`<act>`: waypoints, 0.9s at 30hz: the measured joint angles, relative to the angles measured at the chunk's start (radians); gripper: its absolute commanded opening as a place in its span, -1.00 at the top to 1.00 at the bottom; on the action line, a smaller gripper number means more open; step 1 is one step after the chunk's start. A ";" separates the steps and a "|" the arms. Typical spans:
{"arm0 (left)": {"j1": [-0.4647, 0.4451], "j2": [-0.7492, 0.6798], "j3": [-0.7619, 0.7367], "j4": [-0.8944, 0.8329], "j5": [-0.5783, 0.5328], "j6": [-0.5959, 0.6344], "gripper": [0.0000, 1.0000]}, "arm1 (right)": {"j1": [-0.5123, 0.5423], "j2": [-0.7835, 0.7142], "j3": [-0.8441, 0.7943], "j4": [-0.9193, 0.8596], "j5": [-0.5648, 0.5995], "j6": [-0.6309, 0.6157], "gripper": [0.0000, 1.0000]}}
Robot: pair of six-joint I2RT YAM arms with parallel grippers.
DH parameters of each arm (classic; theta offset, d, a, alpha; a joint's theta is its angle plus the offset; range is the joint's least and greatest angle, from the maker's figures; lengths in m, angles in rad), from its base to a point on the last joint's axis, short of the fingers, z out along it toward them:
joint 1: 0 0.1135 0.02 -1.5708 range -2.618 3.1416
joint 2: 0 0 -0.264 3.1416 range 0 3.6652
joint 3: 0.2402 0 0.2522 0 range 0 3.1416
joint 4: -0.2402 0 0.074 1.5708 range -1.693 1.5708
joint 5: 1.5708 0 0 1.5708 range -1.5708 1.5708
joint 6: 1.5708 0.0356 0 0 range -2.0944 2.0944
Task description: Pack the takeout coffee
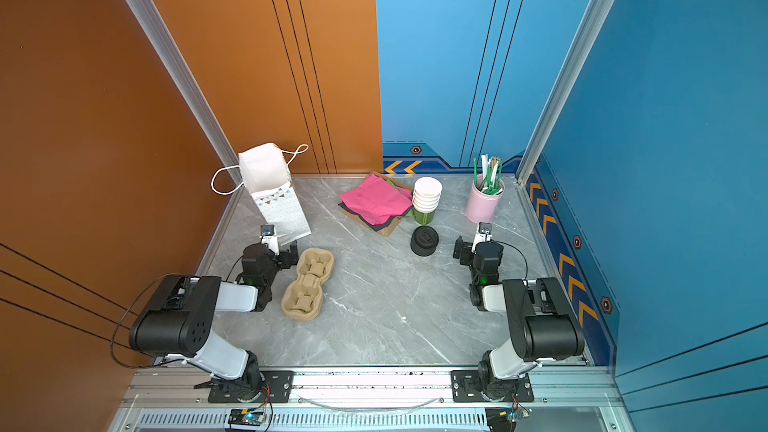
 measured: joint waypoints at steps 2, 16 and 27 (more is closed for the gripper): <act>0.000 0.000 0.000 0.000 0.000 0.000 -0.96 | 0.000 0.000 0.000 0.000 0.000 0.000 -0.99; -0.023 -0.148 -0.025 -0.044 -0.052 0.007 -0.96 | 0.009 -0.134 0.008 -0.151 0.009 -0.008 -0.99; -0.169 -0.795 0.052 -0.505 -0.209 -0.050 -0.96 | 0.115 -0.679 0.401 -0.735 0.035 0.010 -0.86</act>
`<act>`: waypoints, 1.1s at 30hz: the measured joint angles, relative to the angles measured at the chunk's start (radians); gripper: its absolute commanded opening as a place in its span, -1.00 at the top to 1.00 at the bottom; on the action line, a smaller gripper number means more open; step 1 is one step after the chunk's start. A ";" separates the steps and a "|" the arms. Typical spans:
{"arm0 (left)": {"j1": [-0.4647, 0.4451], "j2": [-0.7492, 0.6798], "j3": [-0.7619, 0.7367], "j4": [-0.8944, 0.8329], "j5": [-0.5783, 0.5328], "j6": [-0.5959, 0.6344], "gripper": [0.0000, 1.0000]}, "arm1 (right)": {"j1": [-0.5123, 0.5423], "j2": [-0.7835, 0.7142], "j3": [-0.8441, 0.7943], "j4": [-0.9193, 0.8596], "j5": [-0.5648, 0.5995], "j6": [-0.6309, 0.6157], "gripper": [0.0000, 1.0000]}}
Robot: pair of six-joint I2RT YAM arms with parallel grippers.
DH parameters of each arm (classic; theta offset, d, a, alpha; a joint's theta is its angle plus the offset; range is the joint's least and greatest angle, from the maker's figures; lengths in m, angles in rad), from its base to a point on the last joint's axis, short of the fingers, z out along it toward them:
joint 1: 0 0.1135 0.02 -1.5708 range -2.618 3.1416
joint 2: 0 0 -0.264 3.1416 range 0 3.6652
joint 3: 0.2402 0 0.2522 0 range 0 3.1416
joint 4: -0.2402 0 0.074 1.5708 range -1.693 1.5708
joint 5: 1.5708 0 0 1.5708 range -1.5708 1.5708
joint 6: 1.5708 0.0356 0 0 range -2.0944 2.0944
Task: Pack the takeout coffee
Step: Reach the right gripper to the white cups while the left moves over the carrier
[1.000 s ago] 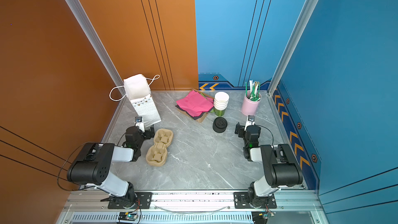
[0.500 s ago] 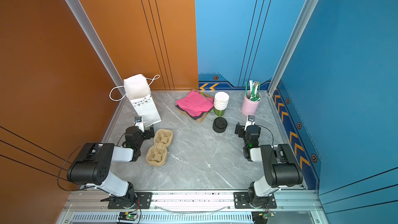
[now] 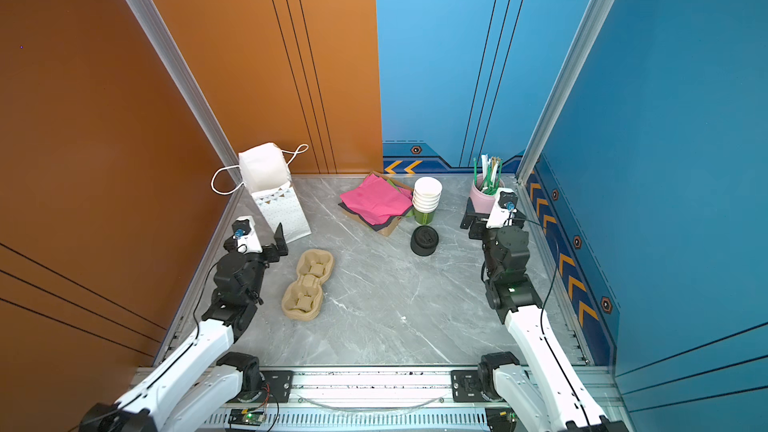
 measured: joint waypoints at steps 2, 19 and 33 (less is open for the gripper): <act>-0.016 -0.051 0.082 -0.126 0.028 -0.011 -0.96 | 0.026 0.042 0.137 -0.124 -0.001 0.019 -0.74; -0.168 0.055 0.323 -0.633 0.563 0.067 -0.96 | 0.071 0.870 1.011 -0.890 -0.064 0.132 -0.16; -0.213 -0.015 0.292 -0.669 0.538 0.103 -0.96 | 0.018 1.147 1.232 -0.993 -0.176 0.201 0.32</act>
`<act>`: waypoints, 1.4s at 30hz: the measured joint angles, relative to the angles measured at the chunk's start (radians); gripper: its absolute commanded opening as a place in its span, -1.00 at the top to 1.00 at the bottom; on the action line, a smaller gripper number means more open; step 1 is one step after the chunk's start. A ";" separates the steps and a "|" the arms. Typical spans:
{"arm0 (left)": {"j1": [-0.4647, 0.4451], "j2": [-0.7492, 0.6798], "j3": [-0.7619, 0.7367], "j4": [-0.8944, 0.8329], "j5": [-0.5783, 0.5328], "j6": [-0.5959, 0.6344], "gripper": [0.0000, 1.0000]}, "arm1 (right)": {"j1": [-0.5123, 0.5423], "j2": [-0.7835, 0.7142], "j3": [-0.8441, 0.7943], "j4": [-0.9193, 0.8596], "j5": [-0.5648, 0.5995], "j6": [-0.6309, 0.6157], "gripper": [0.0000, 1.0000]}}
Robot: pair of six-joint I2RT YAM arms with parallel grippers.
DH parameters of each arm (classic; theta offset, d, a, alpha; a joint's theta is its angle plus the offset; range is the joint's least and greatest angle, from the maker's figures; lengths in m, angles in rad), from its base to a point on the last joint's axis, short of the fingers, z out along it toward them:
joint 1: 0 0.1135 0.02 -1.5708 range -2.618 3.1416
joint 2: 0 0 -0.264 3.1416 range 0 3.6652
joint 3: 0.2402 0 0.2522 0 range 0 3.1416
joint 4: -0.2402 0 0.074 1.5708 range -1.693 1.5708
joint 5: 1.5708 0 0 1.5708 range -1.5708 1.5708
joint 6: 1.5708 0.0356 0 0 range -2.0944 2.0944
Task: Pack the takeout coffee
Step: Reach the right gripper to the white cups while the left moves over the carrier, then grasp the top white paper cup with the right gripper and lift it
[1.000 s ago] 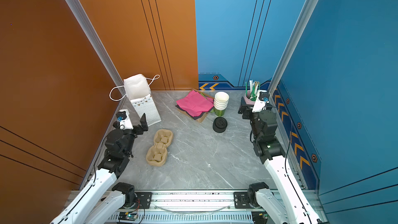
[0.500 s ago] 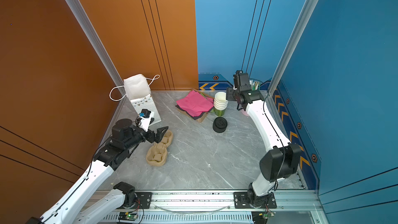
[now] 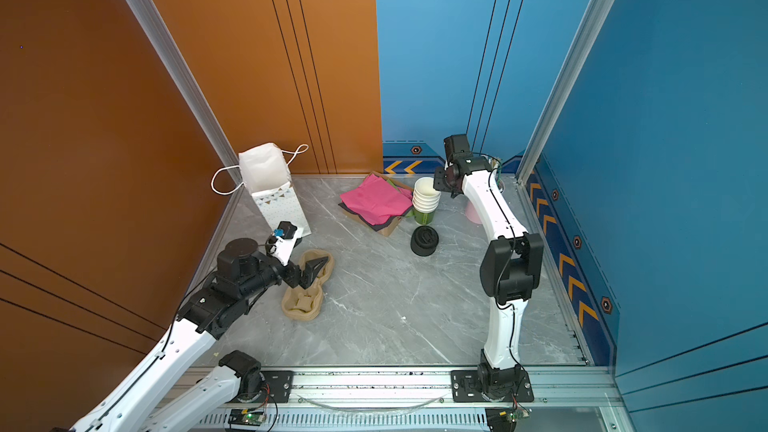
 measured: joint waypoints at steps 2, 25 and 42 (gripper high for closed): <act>0.000 0.000 -0.001 0.000 -0.003 0.000 -0.96 | -0.002 0.018 0.007 -0.004 -0.013 0.005 0.39; 0.000 0.000 -0.001 -0.009 -0.023 0.006 -0.96 | -0.003 0.058 0.043 -0.012 -0.061 0.034 1.00; 0.000 0.000 -0.001 -0.011 -0.034 0.006 -0.96 | -0.009 0.059 0.095 -0.014 -0.111 0.073 1.00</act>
